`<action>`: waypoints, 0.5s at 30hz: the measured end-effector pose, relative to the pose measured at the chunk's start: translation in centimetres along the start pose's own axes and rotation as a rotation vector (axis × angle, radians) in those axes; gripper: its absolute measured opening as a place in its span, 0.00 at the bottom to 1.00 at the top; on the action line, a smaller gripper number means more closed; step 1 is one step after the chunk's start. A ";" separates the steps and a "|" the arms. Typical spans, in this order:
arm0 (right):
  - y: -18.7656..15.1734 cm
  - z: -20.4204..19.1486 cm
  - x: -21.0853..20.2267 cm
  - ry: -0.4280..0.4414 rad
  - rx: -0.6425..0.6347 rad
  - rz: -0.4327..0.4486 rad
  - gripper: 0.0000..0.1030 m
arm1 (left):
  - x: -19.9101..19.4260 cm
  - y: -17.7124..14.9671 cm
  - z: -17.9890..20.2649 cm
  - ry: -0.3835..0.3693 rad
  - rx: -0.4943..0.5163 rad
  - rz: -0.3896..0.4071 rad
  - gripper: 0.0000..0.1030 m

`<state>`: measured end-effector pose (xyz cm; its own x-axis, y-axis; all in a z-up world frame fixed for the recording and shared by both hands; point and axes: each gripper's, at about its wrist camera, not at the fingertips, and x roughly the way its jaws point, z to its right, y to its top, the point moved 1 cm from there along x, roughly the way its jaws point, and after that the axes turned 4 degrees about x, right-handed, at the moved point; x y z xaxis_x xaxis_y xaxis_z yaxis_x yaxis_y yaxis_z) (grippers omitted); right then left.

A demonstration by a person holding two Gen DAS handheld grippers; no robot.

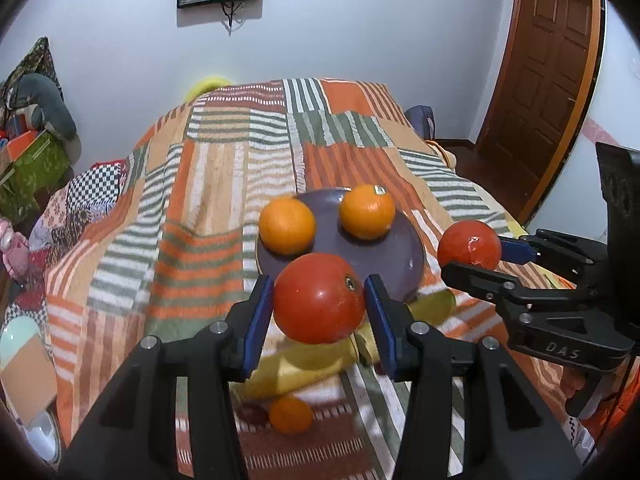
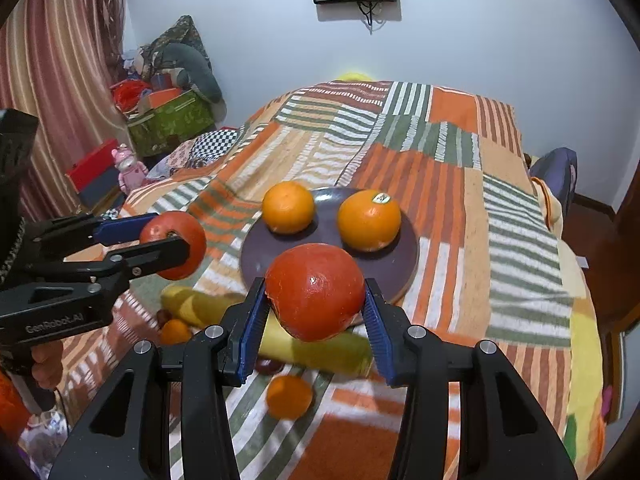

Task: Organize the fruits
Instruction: 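Set the tomato on the plate beside the oranges with the right tool while the left tool sets its tomato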

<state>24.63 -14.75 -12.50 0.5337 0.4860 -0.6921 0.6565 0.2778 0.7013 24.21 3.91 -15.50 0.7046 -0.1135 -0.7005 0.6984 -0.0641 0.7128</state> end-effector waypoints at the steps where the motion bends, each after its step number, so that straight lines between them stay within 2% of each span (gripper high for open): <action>1: 0.1 0.2 0.2 -0.003 -0.002 -0.001 0.42 | 0.3 0.2 0.0 0.000 0.001 0.000 0.45; 7: 1.3 1.1 2.4 -0.027 -0.018 -0.017 0.42 | 3.6 1.7 -0.6 0.011 -0.006 -0.032 0.45; 15: 1.3 2.6 5.5 -0.037 -0.015 -0.077 0.42 | 8.7 2.7 -0.3 -0.044 -0.012 -0.115 0.45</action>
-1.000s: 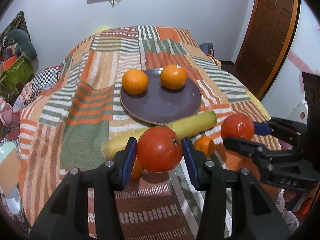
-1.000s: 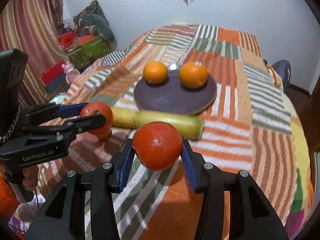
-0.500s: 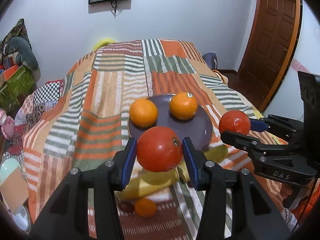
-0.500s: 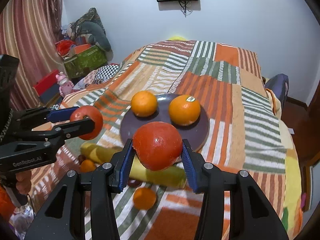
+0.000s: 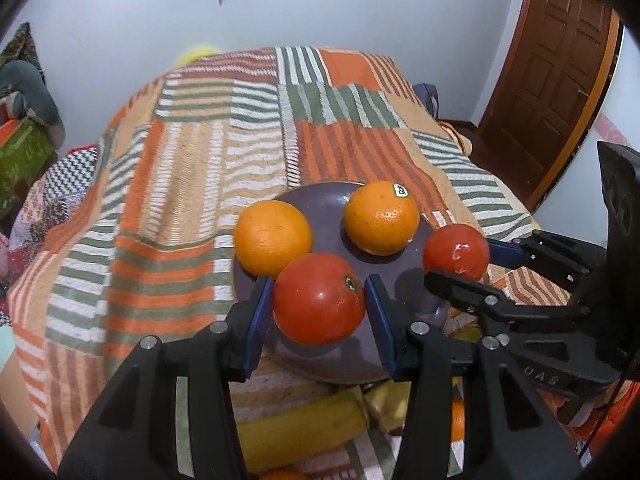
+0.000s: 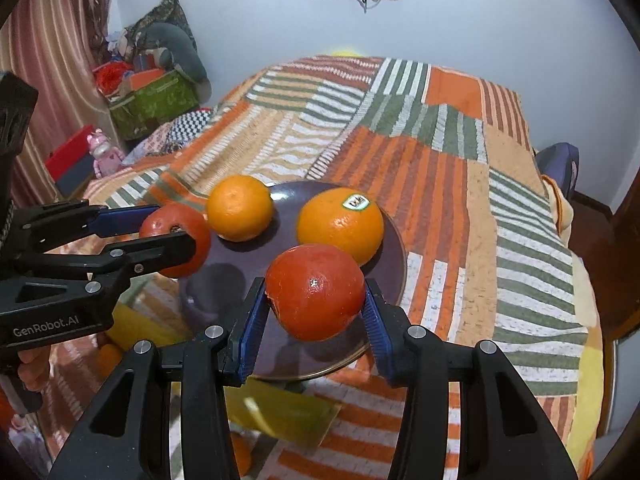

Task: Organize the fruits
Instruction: 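Set the tomato on the plate beside the oranges with the right tool while the left tool sets its tomato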

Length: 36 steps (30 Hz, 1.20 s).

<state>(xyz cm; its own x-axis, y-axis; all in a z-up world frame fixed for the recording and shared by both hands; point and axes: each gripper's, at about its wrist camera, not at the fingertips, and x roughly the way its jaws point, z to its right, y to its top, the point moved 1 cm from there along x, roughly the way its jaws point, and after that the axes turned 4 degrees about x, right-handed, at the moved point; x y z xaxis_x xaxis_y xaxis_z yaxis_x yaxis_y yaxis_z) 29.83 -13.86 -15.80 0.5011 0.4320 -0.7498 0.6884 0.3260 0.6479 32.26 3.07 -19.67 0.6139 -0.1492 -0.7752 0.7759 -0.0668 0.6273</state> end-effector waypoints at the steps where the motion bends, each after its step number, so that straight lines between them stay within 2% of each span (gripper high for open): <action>1: 0.0 0.1 0.3 0.002 0.001 -0.008 0.42 | 0.5 0.1 0.1 -0.008 0.004 -0.011 0.45; 14: -0.1 1.5 2.6 0.001 -0.001 -0.079 0.42 | 4.9 0.8 1.1 0.005 0.059 -0.095 0.45; 25: -0.1 1.8 3.2 0.012 0.003 -0.104 0.43 | 5.1 0.8 0.8 0.001 0.037 -0.116 0.48; 27: -0.1 1.8 2.9 0.007 0.006 -0.098 0.51 | 4.5 0.9 0.7 0.014 0.031 -0.099 0.51; 29: -0.1 1.8 2.4 -0.008 0.002 -0.078 0.61 | 3.6 1.0 0.5 0.019 0.028 -0.074 0.59; 36: 0.2 1.2 -0.9 -0.033 -0.021 -0.012 0.63 | -0.3 0.4 0.4 0.024 0.029 -0.025 0.59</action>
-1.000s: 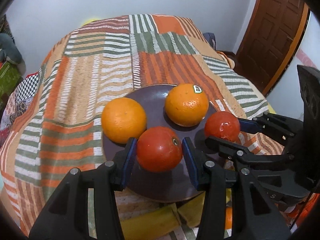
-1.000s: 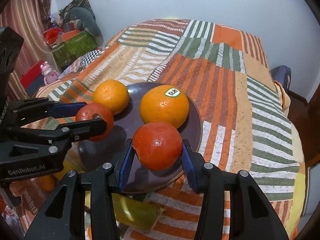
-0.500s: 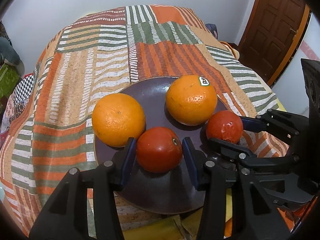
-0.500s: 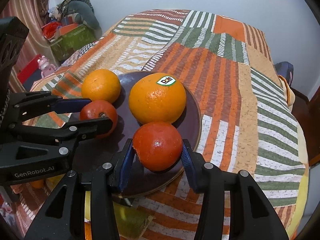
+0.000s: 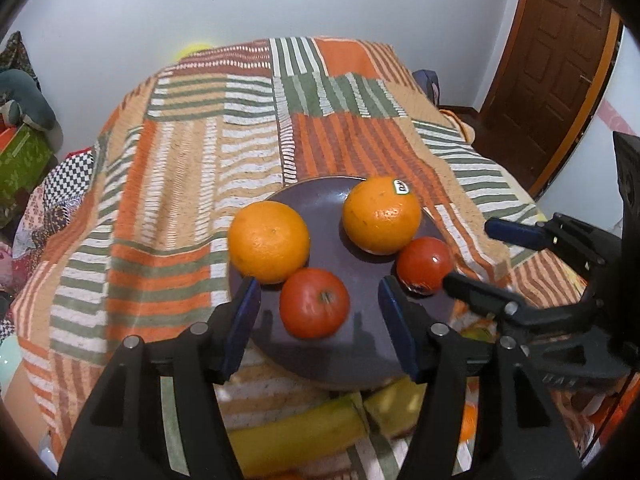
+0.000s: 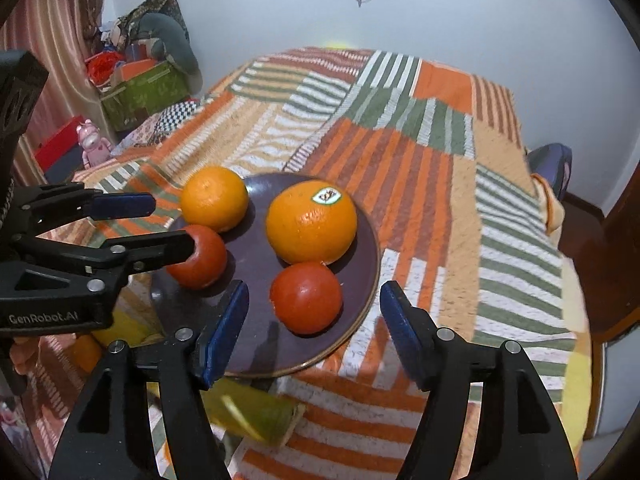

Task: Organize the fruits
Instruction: 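Set the tomato on the plate beside the oranges with the right tool while the left tool sets its tomato, then withdraw both tools and move them toward the two squash pieces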

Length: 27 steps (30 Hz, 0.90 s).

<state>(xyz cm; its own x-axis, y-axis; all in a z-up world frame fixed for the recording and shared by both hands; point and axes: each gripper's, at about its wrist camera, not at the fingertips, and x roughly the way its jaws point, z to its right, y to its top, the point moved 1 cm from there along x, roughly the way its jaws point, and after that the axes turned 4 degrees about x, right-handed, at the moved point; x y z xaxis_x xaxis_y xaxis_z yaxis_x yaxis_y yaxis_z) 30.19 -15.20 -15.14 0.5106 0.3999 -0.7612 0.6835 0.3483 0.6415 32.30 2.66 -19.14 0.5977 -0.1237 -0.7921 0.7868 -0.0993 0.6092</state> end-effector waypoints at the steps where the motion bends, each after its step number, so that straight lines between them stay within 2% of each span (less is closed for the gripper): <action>1: -0.1 0.0 -0.7 -0.001 0.000 0.010 0.63 | -0.5 -0.3 0.0 0.001 0.001 0.002 0.60; 8: -1.7 0.4 -2.9 -0.041 -0.006 0.019 0.64 | -2.8 -3.4 -0.1 0.015 0.015 -0.019 0.63; 16: -5.0 1.8 -2.0 -0.092 0.009 -0.050 0.66 | -1.8 -7.2 0.1 0.030 0.012 -0.101 0.63; 22: -6.2 2.3 -0.9 -0.092 0.032 -0.096 0.65 | -0.8 -7.9 0.8 0.040 0.023 -0.116 0.64; 27: -6.5 2.1 -1.1 -0.118 0.025 -0.085 0.65 | -0.6 -7.6 1.4 0.064 0.047 -0.131 0.63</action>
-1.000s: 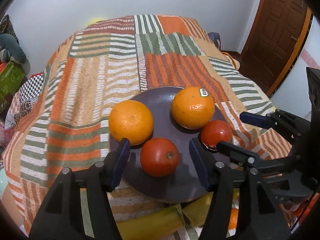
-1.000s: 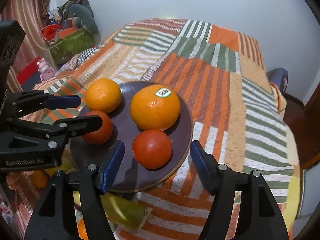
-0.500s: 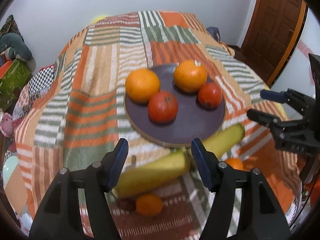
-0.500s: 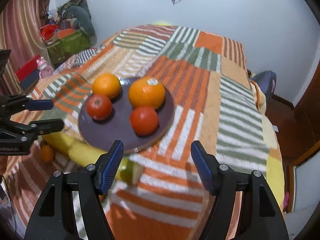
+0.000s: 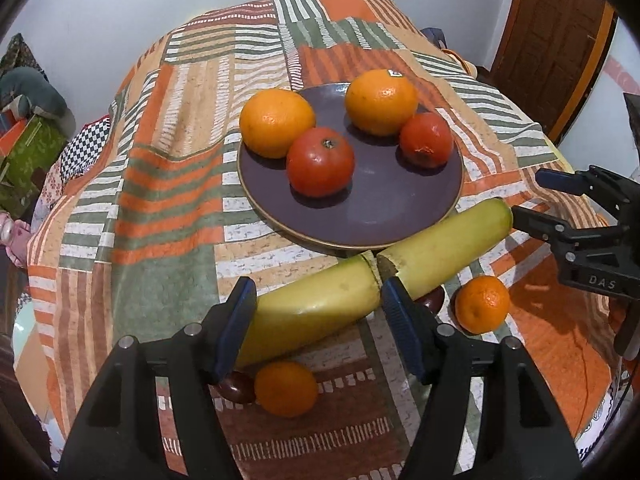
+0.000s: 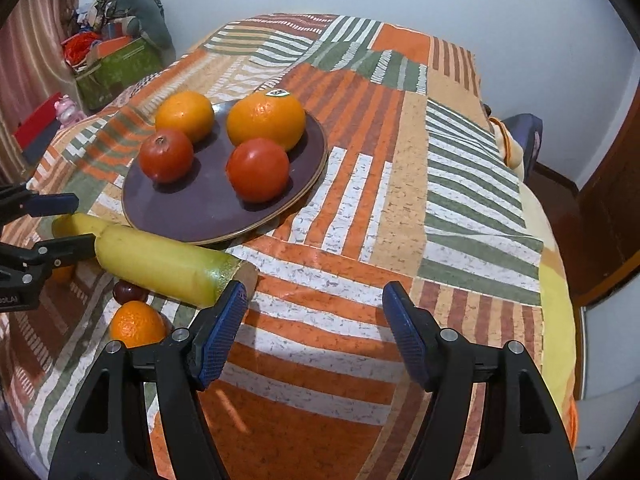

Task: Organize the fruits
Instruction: 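Withdraw both tools and move them toward the two squash pieces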

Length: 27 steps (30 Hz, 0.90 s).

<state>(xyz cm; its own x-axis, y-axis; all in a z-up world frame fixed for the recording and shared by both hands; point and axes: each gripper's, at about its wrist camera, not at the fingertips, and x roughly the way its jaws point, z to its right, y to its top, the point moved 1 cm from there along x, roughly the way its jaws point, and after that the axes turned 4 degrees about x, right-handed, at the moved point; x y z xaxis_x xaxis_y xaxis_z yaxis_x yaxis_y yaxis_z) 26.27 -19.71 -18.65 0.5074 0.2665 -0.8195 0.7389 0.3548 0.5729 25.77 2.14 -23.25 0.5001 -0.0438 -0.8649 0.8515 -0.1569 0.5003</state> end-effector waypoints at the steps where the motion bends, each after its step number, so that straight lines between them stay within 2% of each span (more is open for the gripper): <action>1: -0.2 0.0 -0.1 -0.003 -0.002 0.004 0.65 | -0.1 0.1 0.1 -0.004 0.001 -0.002 0.63; 4: -1.0 0.1 -0.9 -0.017 -0.015 0.019 0.65 | -0.5 0.6 0.5 -0.018 0.009 0.009 0.63; 5: -1.1 0.1 -1.2 -0.014 -0.016 0.025 0.67 | -0.5 0.8 0.7 -0.045 0.012 0.014 0.63; 7: -1.6 0.3 -2.2 0.109 0.007 0.029 0.67 | -0.6 1.3 1.7 -0.112 0.015 0.009 0.63; 8: -1.8 0.1 -2.7 0.122 0.009 0.032 0.67 | -0.5 1.5 2.5 -0.120 0.030 0.010 0.63; 11: -2.1 -0.7 -3.6 0.043 -0.046 0.064 0.70 | -0.1 2.5 4.3 -0.095 0.064 0.029 0.63; 14: -2.2 -0.6 -3.7 0.058 -0.040 0.055 0.71 | 0.1 2.9 4.7 -0.169 0.037 0.024 0.63; 17: -2.1 -0.2 -3.7 0.060 -0.024 0.050 0.72 | -0.5 2.9 4.3 -0.127 0.037 0.048 0.63; 21: -1.7 -0.6 -3.8 0.085 0.017 0.067 0.95 | -1.8 2.2 1.2 -0.117 -0.029 0.065 0.63; 27: -0.4 -3.4 -1.9 0.087 -0.003 0.051 0.98 | -2.6 0.0 -4.2 -0.036 -0.091 0.051 0.63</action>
<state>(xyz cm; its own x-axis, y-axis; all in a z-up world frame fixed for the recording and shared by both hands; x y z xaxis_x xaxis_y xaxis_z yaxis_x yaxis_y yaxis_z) 23.52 -17.33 -17.27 0.5033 0.3612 -0.7850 0.7118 0.3418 0.6136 25.16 6.35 -20.80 0.5383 -0.0850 -0.8384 0.8369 -0.0629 0.5437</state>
